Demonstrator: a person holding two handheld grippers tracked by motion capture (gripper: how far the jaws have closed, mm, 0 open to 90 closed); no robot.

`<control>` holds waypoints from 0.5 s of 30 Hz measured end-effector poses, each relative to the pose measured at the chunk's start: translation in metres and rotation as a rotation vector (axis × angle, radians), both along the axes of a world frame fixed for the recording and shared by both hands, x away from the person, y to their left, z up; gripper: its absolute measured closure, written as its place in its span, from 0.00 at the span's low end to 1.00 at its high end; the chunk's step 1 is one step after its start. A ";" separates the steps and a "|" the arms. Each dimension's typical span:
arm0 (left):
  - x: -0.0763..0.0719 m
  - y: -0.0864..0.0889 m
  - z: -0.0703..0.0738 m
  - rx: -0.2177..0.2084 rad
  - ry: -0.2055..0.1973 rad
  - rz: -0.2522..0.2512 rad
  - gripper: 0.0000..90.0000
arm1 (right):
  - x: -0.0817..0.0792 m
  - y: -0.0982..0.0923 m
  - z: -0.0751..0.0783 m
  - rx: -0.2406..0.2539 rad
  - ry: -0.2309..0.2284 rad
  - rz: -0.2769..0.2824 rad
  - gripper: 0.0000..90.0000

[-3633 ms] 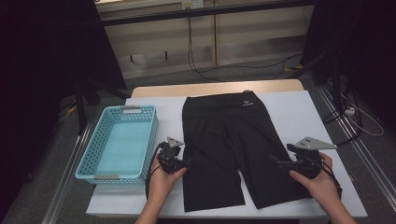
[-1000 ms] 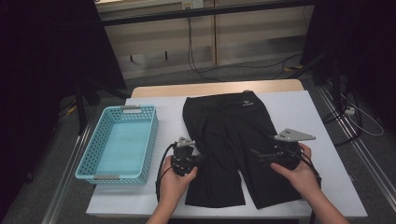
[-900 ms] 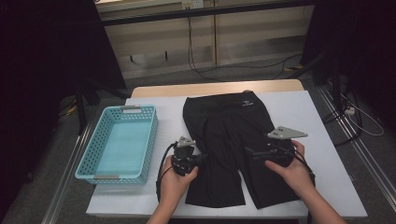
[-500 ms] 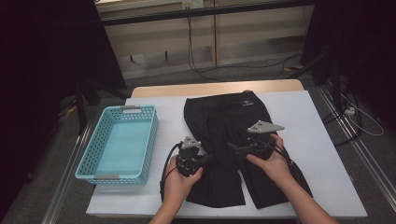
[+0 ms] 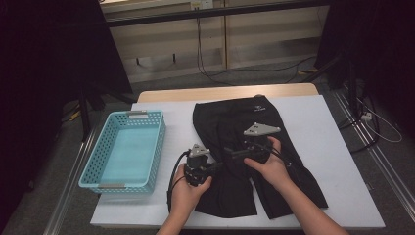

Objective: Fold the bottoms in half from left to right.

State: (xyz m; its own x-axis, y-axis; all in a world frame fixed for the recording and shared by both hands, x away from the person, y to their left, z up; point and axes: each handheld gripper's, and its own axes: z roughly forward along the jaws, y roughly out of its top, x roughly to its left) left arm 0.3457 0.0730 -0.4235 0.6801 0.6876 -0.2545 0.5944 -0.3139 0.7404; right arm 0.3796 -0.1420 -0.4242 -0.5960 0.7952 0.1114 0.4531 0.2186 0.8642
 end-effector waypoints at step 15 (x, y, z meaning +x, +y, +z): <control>-0.001 -0.002 0.000 -0.006 -0.012 -0.004 0.99 | 0.014 0.020 -0.008 -0.003 0.049 0.015 0.23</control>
State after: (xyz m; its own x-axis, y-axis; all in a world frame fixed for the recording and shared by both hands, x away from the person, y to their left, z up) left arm 0.3444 0.0709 -0.4240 0.6860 0.6831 -0.2506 0.5844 -0.3121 0.7491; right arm 0.3939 -0.1221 -0.4323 -0.6021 0.7863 0.1386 0.4914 0.2281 0.8405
